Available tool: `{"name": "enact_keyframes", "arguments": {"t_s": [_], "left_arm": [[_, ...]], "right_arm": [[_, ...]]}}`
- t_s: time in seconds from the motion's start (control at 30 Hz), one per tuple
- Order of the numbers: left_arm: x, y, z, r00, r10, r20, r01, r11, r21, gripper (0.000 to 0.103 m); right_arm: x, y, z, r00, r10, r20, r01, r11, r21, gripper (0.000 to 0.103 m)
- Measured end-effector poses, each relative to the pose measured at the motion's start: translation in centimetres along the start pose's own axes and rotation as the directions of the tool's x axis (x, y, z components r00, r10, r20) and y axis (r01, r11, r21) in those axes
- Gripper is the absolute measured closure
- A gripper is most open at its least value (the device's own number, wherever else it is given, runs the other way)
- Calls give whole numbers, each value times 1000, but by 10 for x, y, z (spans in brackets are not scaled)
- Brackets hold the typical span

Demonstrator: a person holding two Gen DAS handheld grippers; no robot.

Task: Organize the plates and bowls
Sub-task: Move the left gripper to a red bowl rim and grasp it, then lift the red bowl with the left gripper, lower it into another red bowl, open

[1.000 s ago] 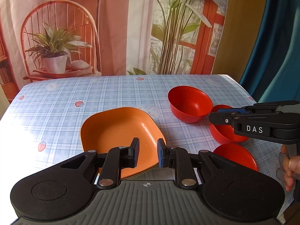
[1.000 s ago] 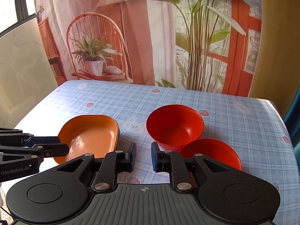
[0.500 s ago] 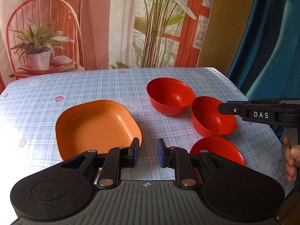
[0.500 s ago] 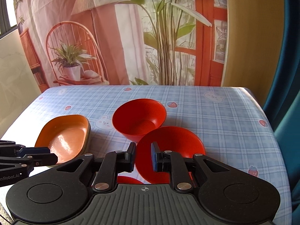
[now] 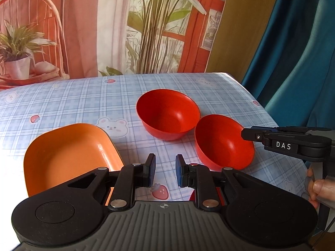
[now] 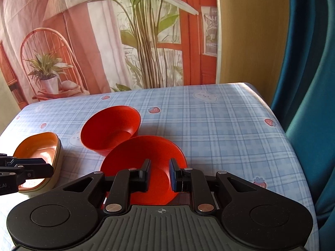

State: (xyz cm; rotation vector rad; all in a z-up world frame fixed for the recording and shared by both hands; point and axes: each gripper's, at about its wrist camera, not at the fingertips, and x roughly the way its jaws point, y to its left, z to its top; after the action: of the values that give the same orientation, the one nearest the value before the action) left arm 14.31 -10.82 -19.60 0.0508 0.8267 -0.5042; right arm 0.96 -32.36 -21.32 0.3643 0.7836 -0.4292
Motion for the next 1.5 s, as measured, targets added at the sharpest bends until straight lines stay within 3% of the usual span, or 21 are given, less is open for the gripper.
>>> {"name": "enact_keyframes", "arguments": {"t_s": [0.3, 0.7, 1.13, 1.5], "left_arm": [[37, -12, 13, 995, -85, -56, 84, 996, -28, 82], [73, -21, 21, 990, -102, -98, 99, 995, -27, 81], [79, -29, 18, 982, -141, -122, 141, 990, -12, 83], [68, -30, 23, 981, -167, -94, 167, 986, -5, 83]], "right_arm": [[9, -15, -8, 1000, -20, -6, 20, 999, 48, 85], [18, -20, -8, 1000, -3, -14, 4, 997, 79, 82], [20, -23, -11, 1000, 2, -21, 0, 996, 85, 89], [8, -26, -5, 1000, -11, 4, 11, 997, 81, 90]]}}
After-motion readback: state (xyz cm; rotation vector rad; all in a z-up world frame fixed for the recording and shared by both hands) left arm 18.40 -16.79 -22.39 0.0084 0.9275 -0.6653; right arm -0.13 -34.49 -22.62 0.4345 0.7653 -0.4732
